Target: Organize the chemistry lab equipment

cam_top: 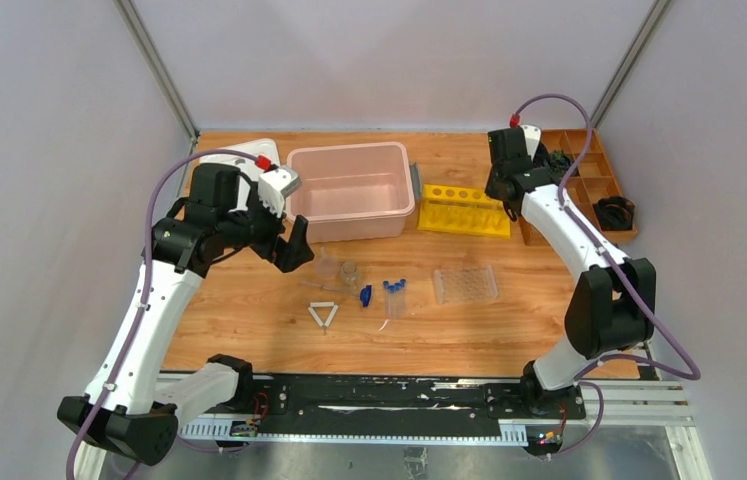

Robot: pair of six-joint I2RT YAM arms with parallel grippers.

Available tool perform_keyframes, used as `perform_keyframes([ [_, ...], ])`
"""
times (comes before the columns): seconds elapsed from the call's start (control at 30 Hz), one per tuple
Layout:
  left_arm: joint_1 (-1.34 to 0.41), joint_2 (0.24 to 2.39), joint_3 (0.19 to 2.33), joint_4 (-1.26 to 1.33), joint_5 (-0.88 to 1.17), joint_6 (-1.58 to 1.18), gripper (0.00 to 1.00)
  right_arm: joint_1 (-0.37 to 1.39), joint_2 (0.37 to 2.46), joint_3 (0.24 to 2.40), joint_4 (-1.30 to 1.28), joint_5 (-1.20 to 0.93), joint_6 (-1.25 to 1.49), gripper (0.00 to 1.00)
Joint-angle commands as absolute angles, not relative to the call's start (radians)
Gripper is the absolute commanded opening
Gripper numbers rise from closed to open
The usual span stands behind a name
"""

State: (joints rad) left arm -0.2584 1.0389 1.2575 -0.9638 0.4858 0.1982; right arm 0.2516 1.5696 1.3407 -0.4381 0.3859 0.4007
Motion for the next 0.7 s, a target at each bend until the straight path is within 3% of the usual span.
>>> perform_keyframes([
  [0.0,-0.259,1.038,1.295,-0.969,0.459,0.206,1.00,0.236,1.594,1.319,-0.393,0.397,0.405,0.00],
  [0.67,-0.247,1.034,1.308,-0.968,0.446,0.202,1.00,0.237,1.630,1.287,-0.371,0.380,0.410,0.00],
])
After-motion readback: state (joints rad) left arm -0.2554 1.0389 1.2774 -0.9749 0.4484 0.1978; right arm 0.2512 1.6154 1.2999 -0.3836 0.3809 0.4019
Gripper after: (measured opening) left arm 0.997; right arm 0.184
